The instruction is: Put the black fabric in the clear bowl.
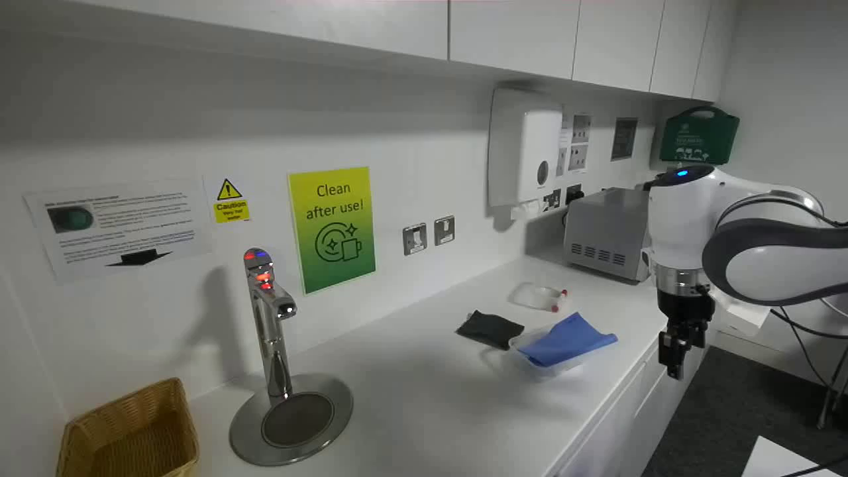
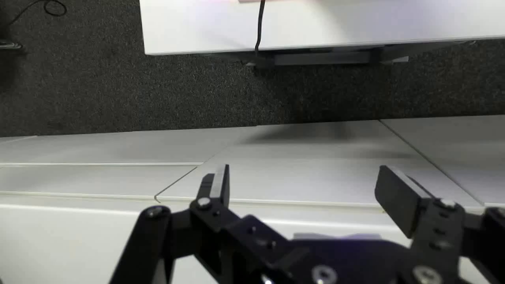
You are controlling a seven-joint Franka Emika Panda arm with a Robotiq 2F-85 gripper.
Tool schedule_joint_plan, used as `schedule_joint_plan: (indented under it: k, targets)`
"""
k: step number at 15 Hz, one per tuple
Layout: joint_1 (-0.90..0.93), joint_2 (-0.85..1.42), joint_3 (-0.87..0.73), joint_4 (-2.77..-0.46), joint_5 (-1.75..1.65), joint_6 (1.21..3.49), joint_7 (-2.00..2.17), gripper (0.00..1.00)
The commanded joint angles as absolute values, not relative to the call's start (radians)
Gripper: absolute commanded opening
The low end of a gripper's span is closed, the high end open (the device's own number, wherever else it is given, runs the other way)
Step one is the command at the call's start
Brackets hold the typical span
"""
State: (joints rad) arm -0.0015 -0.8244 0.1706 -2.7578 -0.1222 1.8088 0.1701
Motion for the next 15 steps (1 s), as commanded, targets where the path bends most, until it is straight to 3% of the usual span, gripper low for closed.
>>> schedule_joint_plan:
  k: [1,9,15]
  targets:
    - [0.013,-0.822,0.158,-2.756,-0.131,1.806,0.179,1.0]
    - [-0.007,-0.804,0.164,-2.744,-0.162,1.847,0.193,1.0]
    - [-0.075,-0.611,0.171,-2.568,-0.242,2.01,0.272,1.0]
